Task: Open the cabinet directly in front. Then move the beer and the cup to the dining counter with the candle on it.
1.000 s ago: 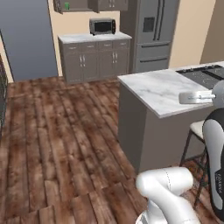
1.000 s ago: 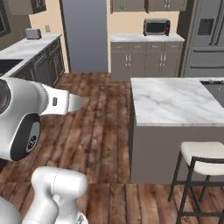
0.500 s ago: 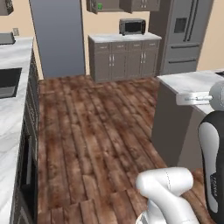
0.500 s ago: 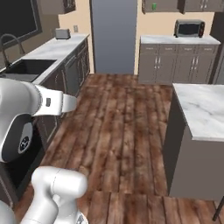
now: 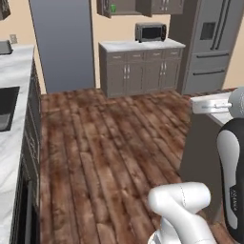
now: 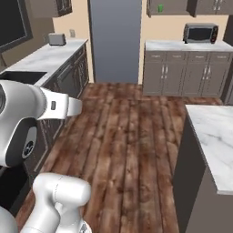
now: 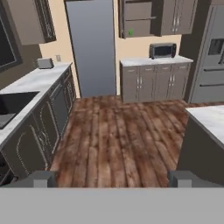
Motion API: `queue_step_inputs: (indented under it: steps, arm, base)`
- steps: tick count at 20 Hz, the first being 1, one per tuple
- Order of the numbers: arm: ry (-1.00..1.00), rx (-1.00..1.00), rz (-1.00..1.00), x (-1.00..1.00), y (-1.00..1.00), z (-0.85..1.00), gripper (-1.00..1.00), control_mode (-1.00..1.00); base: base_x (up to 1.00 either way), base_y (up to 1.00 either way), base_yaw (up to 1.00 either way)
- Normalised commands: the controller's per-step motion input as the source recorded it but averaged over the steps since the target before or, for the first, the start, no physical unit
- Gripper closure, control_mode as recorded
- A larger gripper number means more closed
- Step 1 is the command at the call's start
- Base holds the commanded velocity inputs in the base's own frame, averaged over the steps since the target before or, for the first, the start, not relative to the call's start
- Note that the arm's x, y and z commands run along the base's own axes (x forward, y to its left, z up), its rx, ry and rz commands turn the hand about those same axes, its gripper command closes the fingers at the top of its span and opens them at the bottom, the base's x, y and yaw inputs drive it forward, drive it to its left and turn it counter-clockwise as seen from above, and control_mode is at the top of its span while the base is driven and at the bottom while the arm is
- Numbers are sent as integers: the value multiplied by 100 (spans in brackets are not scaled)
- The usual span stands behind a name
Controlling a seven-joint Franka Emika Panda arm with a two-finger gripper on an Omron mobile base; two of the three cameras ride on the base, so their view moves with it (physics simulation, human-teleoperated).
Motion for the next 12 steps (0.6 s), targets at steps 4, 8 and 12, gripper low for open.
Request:
queue_step_inputs:
  steps: [4,8,12]
  arm:
    - [0,0,0,0,0,0,-100,100]
    - [0,0,0,0,0,0,-100,100]
    - [0,0,0,0,0,0,-100,100]
  base:
    - [100,0,0]
    - [100,0,0]
    - [100,-1,1]
